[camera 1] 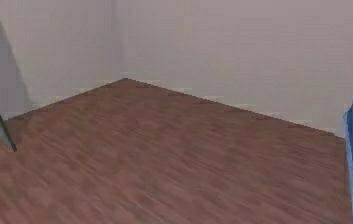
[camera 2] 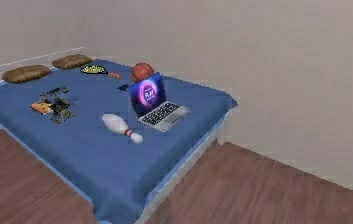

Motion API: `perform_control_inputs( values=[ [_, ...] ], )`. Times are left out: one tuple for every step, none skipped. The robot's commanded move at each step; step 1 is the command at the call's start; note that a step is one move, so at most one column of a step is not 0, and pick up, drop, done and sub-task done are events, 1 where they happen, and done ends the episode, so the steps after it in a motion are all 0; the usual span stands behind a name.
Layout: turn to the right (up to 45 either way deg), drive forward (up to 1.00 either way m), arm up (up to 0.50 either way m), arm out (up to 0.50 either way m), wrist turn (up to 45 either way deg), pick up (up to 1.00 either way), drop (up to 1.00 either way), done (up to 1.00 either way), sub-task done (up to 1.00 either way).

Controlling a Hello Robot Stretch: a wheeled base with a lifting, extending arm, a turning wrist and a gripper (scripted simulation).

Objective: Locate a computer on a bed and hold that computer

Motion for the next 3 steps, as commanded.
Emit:
perform_control_inputs(
  values=[
    [45.0,0.0,0.0,0.0,0.0,0.0,0.0,0.0,0.0],
    [45.0,0.0,0.0,0.0,0.0,0.0,0.0,0.0,0.0],
    [12.0,0.0,0.0,0.0,0.0,0.0,0.0,0.0,0.0]
  ],
)
